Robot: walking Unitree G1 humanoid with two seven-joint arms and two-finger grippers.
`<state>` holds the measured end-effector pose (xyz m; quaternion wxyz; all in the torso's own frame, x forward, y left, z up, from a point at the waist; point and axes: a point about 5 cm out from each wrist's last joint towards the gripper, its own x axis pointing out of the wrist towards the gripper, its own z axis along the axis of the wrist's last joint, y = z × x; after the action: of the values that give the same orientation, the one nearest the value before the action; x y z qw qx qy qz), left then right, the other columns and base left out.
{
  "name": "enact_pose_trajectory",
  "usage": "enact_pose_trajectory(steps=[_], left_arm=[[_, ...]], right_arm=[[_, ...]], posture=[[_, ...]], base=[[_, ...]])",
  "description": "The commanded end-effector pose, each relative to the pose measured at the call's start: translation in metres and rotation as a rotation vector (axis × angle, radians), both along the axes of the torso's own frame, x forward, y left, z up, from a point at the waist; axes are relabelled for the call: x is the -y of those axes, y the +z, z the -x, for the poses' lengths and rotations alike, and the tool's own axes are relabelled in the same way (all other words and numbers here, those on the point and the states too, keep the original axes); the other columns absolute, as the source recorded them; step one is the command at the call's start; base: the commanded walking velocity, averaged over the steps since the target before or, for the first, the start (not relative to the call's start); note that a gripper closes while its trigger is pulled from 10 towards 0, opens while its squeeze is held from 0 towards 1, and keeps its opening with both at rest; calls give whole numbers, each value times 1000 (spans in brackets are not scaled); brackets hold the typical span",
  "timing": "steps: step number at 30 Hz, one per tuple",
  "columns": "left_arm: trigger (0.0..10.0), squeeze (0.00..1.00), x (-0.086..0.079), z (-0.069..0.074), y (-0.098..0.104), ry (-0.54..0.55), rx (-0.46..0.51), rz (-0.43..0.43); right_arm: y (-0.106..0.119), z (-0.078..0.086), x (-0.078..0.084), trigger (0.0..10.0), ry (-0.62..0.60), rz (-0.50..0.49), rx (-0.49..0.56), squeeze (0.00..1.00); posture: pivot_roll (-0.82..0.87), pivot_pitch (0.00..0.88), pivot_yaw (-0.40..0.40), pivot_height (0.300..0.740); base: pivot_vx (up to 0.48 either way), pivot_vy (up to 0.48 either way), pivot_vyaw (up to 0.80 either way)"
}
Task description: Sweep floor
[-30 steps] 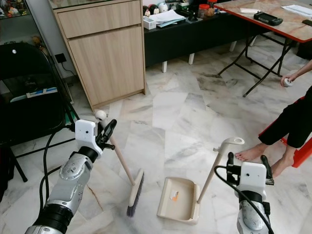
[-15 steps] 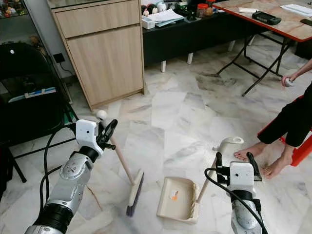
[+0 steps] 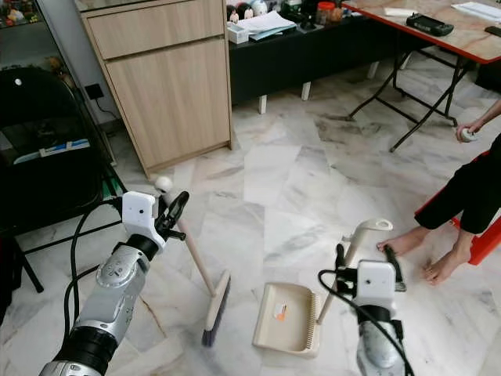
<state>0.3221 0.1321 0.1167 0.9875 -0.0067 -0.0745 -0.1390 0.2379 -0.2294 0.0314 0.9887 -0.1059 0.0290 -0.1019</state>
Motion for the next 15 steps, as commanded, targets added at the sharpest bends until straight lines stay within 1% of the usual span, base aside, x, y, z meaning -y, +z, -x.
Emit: enact_pose_trajectory(steps=[1,2,6,7,10,15], left_arm=[[10000,0,-1,-3,8,-2,43,-8],[10000,0,-1,-3,8,-1,45,-8],[10000,0,-1,-3,9,-1,47,-8],[10000,0,-1,-3,9,-1,49,-8],[10000,0,-1,-3,9,-2,50,-10],[10000,0,0,-4,9,-3,52,-17]], right_arm=[[-4,5,3,10000,-47,-25,-7,0],[-7,7,5,10000,-74,-41,-12,0],[-9,8,9,10000,-95,-40,-20,0],[-9,9,12,10000,-118,-42,-22,0],[-9,9,17,10000,-146,-54,-19,0],[-9,9,17,10000,-152,-56,-20,0]], posture=[[31,49,22,740],[33,48,22,740],[36,45,22,740],[36,45,22,740],[33,45,21,740],[34,51,21,740]], base=[[0,0,0],[0,0,0],[0,0,0],[0,0,0],[0,0,0],[0,0,0]])
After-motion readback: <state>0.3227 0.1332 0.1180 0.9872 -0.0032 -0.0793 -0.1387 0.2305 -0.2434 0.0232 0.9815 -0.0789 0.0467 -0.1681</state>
